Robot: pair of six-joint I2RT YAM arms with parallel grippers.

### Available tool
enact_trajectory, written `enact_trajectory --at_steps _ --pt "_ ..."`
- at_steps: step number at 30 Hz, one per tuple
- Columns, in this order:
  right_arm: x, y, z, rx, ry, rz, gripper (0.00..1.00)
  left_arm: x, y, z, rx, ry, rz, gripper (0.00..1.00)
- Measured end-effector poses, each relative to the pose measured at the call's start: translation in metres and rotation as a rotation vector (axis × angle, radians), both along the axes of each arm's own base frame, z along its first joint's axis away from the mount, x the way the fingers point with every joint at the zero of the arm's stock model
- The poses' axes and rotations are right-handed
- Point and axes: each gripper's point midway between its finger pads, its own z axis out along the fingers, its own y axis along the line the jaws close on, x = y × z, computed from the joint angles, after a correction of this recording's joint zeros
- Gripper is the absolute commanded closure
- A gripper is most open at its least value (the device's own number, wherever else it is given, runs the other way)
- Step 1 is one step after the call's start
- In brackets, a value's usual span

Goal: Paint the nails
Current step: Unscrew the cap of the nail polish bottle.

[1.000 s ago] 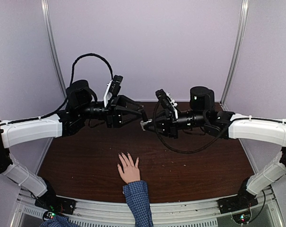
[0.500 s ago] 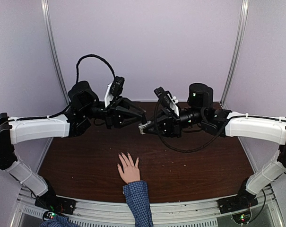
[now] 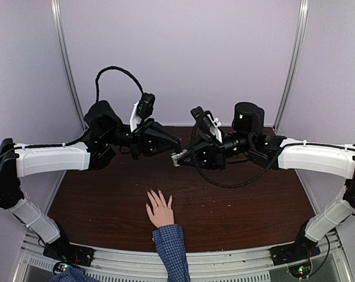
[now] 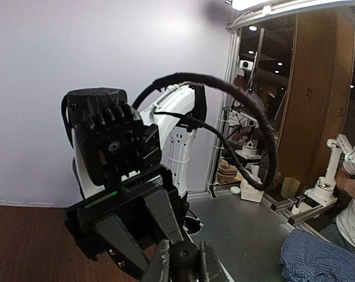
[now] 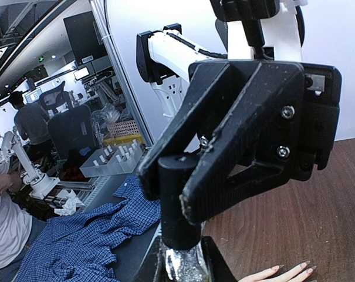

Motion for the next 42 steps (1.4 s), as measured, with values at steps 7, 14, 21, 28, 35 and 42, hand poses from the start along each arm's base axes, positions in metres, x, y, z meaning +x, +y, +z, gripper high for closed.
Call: enact_trajectory --at_steps 7,14,21,28,35,42 --pt "0.007 0.000 -0.001 -0.007 -0.006 -0.038 1.00 0.004 -0.001 -0.001 0.002 0.006 0.021 1.00" --pt "0.020 -0.002 -0.004 -0.031 -0.026 -0.121 1.00 0.019 -0.004 -0.004 0.023 0.016 0.125 1.00" --pt "0.039 -0.004 -0.008 -0.060 -0.045 -0.240 1.00 0.035 -0.006 -0.007 0.042 0.029 0.234 1.00" --pt "0.066 -0.008 -0.016 -0.105 -0.069 -0.403 1.00 0.062 -0.008 -0.015 0.070 0.070 0.385 1.00" --pt "0.096 -0.013 -0.023 -0.146 -0.094 -0.597 1.00 0.093 -0.009 -0.021 0.088 0.152 0.585 1.00" --pt "0.122 -0.014 -0.045 -0.224 -0.097 -0.730 1.00 0.121 -0.009 -0.044 0.152 0.242 0.754 1.00"
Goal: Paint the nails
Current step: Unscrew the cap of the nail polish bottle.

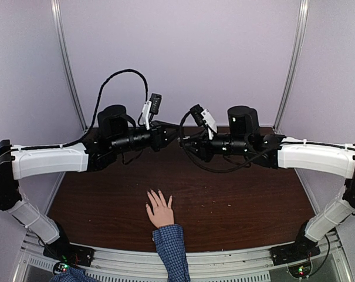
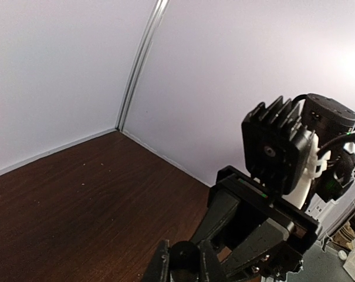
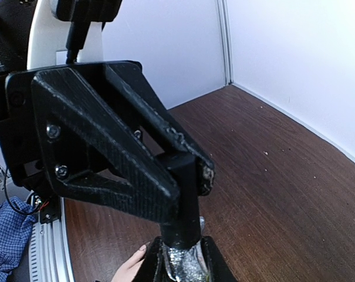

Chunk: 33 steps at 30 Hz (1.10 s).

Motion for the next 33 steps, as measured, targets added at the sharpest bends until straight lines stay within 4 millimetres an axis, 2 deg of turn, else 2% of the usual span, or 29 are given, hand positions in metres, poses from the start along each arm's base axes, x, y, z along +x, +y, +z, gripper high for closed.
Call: enact_trajectory --at_steps 1,6,10,13,16,19,24,27,33 --pt "0.003 0.000 -0.004 -0.011 0.003 -0.013 1.00 0.003 0.001 -0.004 0.008 0.017 0.021 1.00" --pt "0.005 0.001 -0.011 -0.035 0.009 -0.022 1.00 0.006 0.002 -0.012 0.026 0.042 0.047 0.66" --pt "0.011 -0.006 -0.016 -0.049 0.028 -0.028 1.00 0.007 0.013 -0.014 0.045 0.017 0.033 0.49" --pt "0.010 -0.008 -0.017 -0.045 0.043 0.001 1.00 0.003 0.023 -0.004 0.036 -0.020 -0.004 0.47" --pt "0.000 -0.005 -0.015 -0.028 0.058 0.070 1.00 -0.013 0.029 0.013 0.014 -0.082 -0.094 0.46" --pt "-0.018 0.001 -0.010 0.001 0.076 0.179 1.00 -0.035 0.027 0.022 0.001 -0.135 -0.218 0.47" --pt "-0.054 0.010 0.010 0.092 0.097 0.400 1.00 -0.067 0.024 0.023 -0.009 -0.164 -0.404 0.48" --pt "-0.072 0.012 0.023 0.140 0.100 0.509 1.00 -0.078 0.025 0.031 -0.034 -0.207 -0.464 0.48" --pt "-0.094 0.010 0.030 0.170 0.130 0.633 1.00 -0.096 0.026 0.038 -0.059 -0.256 -0.556 0.50"
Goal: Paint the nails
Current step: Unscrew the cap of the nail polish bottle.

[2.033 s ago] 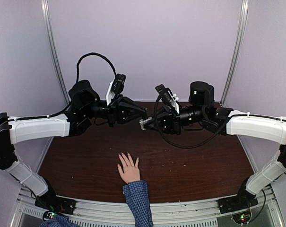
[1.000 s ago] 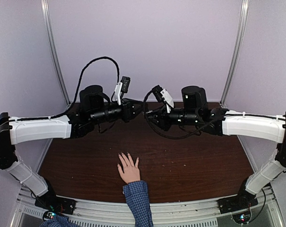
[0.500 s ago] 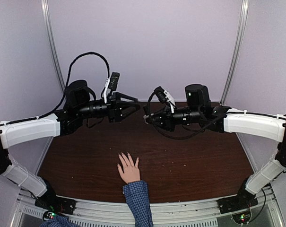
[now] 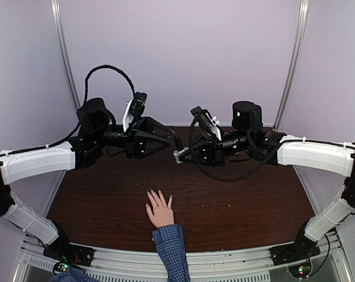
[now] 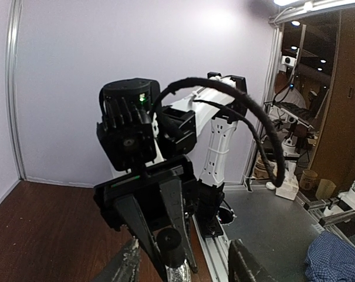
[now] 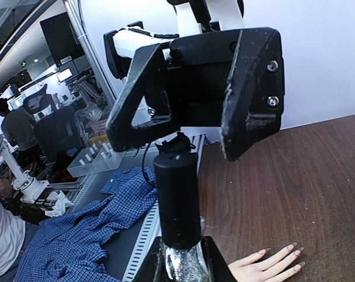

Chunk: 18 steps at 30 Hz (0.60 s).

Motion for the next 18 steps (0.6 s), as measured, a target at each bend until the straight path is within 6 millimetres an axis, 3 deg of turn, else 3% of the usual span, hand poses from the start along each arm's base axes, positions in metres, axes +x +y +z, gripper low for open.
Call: enact_trajectory --at_steps 8,18 --pt "-0.016 0.005 0.003 0.010 0.029 0.093 1.00 -0.019 -0.007 -0.002 -0.001 -0.017 -0.102 0.55" --pt "-0.025 0.008 -0.002 0.000 0.055 0.140 1.00 -0.025 -0.016 -0.006 0.010 -0.008 -0.149 0.86"
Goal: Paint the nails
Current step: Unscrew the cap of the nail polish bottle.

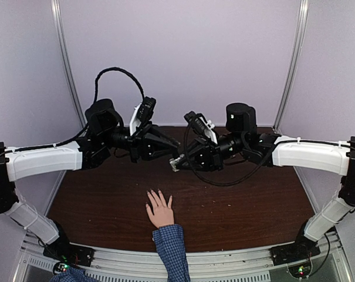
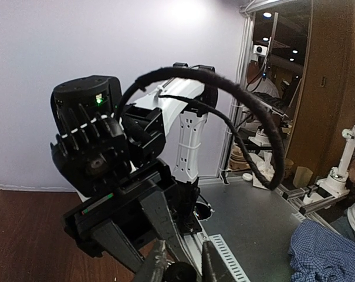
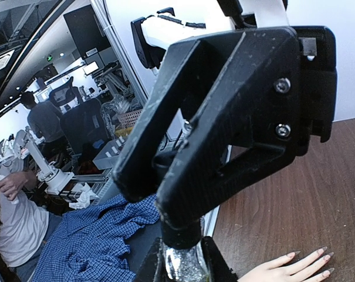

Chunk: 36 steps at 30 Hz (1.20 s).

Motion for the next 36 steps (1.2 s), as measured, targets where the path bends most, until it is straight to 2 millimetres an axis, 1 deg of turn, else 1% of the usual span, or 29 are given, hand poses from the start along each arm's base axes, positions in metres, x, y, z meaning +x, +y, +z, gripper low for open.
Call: enact_trajectory --at_steps 7,12,19,23,27,33,36 --pt "0.000 0.000 -0.002 -0.010 -0.004 -0.002 1.00 0.003 -0.001 -0.003 0.011 0.005 0.019 1.00" --pt "0.012 0.001 -0.009 -0.043 -0.050 -0.079 1.00 0.016 -0.003 -0.009 0.040 0.013 0.108 1.00" --pt "0.035 0.000 -0.014 -0.088 -0.122 -0.226 1.00 0.038 -0.005 -0.013 0.069 0.032 0.240 1.00" --pt "0.054 0.000 -0.017 -0.118 -0.156 -0.333 1.00 0.058 -0.005 -0.015 0.085 0.065 0.352 1.00" --pt "0.079 -0.001 -0.023 -0.170 -0.216 -0.487 1.00 0.088 -0.004 -0.022 0.109 0.146 0.527 1.00" --pt "0.110 -0.005 -0.041 -0.276 -0.303 -0.691 1.00 0.124 -0.006 -0.042 0.146 0.259 0.726 1.00" --pt "0.123 -0.007 -0.049 -0.320 -0.342 -0.773 1.00 0.135 -0.006 -0.050 0.165 0.302 0.794 1.00"
